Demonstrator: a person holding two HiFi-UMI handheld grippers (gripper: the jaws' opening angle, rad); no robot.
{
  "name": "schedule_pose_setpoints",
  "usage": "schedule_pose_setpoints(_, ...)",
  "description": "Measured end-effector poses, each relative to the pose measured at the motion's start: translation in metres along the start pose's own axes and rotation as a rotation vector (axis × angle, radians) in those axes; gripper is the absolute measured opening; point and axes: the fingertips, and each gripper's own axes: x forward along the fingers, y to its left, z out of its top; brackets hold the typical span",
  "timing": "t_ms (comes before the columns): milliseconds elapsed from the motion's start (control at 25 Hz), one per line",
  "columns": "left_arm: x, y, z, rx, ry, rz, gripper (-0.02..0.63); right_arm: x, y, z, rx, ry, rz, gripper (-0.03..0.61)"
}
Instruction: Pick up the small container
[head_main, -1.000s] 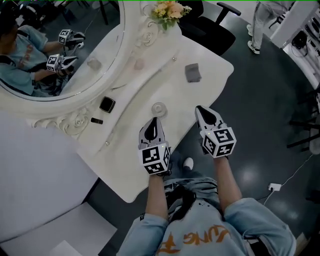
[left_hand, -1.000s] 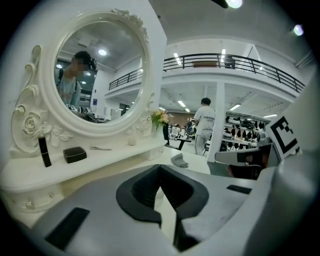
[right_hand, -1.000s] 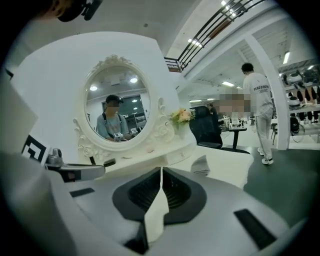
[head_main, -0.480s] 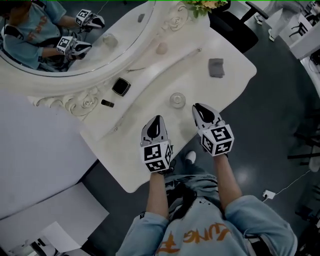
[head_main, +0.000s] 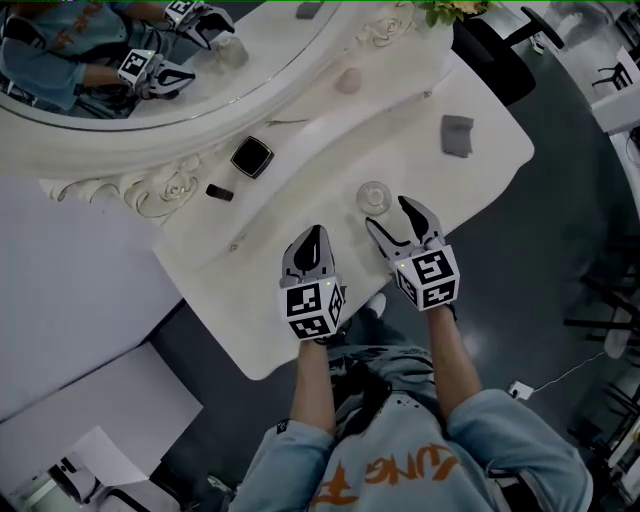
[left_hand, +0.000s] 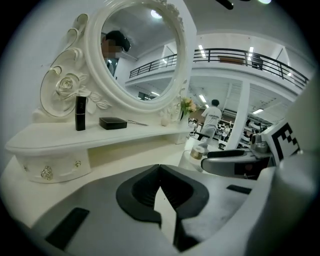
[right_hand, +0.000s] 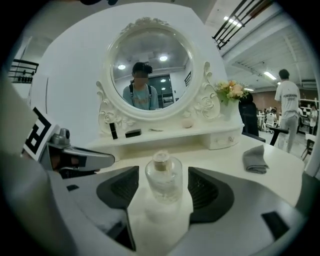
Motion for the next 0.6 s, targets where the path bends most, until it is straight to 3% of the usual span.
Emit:
schedule_pose_setpoints(320, 0.014, 0.02, -0.002, -0.028, 0.02, 0.018, 0.021, 0.033, 0.0, -0.013, -0.073, 0.092, 0.014, 0.327)
schedule_pose_setpoints(600, 0.016, 0.044, -0.003, -0.043, 0.028, 0.053, 0.021, 0.055, 0.001, -0.012, -0.11, 0.105, 0.008, 0.328)
